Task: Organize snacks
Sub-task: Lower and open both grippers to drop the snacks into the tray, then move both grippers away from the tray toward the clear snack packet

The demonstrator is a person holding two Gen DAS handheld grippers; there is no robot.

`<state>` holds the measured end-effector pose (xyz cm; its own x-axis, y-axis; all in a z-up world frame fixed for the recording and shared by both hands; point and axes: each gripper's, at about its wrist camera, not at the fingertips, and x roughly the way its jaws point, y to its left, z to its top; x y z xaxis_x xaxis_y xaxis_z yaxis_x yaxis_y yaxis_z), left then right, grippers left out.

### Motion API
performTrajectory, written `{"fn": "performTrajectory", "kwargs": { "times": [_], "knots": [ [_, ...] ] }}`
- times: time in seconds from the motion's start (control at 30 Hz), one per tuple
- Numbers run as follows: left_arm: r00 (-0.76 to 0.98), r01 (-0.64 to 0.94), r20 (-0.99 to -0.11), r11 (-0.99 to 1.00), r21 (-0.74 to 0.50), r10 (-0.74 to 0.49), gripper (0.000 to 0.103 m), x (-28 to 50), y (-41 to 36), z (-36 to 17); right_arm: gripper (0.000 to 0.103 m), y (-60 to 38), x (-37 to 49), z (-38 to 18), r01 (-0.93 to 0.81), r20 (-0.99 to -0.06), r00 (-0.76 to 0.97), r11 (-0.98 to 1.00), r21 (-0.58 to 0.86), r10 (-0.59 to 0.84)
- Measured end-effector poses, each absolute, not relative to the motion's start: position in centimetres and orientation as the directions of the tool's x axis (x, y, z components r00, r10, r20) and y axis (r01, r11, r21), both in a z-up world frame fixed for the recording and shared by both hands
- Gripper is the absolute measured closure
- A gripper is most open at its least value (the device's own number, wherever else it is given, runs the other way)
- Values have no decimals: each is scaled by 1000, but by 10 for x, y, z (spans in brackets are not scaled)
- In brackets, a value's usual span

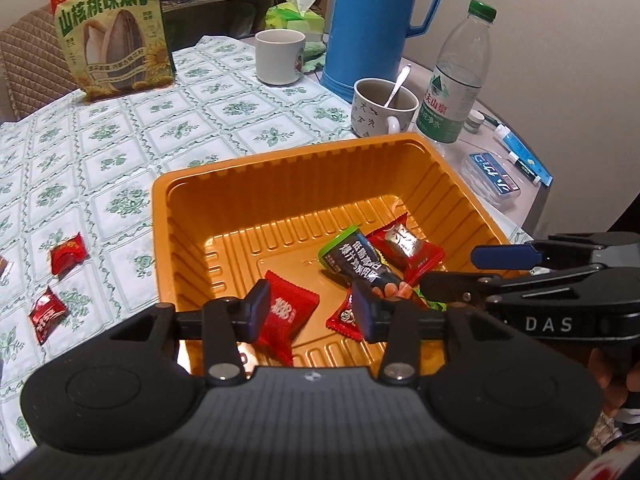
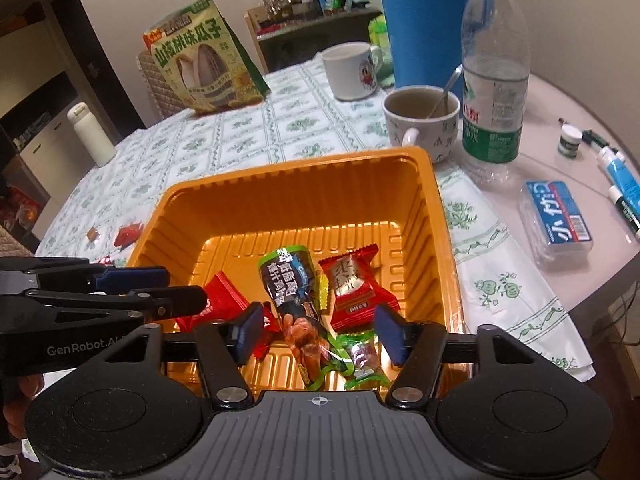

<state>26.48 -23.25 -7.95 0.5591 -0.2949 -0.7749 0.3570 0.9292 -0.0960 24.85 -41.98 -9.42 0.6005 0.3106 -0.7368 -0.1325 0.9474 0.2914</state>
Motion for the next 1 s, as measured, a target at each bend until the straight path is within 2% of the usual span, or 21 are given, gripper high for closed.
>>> {"fn": "performTrajectory", "kwargs": {
  "times": [0.1,0.27,0.4,1.0],
  "knots": [
    [570,341,-769,935,-100,-290,55,260,-226,-75,39,-417,245,-90,-128,-743,595,949,288,306],
    [585,320,-757,941,-113,-290,54,251,-216,-66,34,-410,238,-79,-141,-733,607,950,280,306],
    [603,306,-744,945,-116,-287,48,243,-207,-59,32,-403,232,-69,-156,-720,618,947,280,315],
    [643,208,-722,966,-154,-254,44,203,-131,-42,26,-351,199,-50,-215,-700,621,935,281,353]
  ]
}}
